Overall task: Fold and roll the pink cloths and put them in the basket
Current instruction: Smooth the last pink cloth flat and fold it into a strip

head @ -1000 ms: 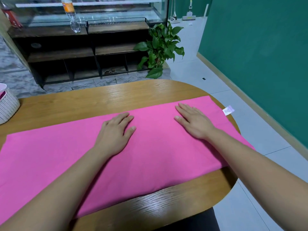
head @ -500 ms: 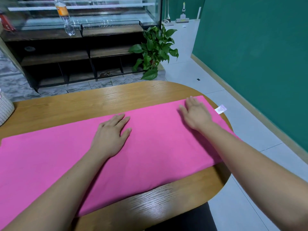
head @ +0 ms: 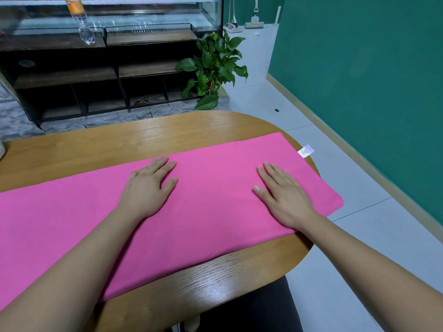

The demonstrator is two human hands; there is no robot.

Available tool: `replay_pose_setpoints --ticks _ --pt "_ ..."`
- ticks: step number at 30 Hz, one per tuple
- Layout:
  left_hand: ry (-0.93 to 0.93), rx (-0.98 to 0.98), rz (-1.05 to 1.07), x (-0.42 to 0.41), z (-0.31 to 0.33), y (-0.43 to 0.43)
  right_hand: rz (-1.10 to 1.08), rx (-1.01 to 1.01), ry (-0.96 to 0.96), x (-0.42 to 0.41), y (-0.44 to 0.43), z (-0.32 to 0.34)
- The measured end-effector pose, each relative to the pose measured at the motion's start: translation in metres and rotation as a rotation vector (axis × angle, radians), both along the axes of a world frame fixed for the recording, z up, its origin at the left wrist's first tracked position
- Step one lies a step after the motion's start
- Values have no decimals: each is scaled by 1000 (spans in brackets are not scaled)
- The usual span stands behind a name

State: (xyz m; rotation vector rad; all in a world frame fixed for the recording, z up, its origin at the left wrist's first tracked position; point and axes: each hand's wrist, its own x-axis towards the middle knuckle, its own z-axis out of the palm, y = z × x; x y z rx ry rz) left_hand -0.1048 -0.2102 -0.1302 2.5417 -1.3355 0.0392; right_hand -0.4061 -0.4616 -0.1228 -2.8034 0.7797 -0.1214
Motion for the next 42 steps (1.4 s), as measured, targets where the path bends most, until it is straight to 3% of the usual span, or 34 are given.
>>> replay_pose_setpoints --ticks 13,21,25,32,42 --pt "-51 -31 70 -9 2 -1 -289 -26 91 -12 -25 5" --pt "22 65 131 -29 -1 -18 142 73 -71 108 43 18" --pt "51 78 109 -25 1 -11 250 113 -104 177 78 19" --pt "56 70 123 -7 1 37 213 48 -44 214 106 2" --pt "31 98 373 47 0 173 198 -1 -73 214 104 -9"
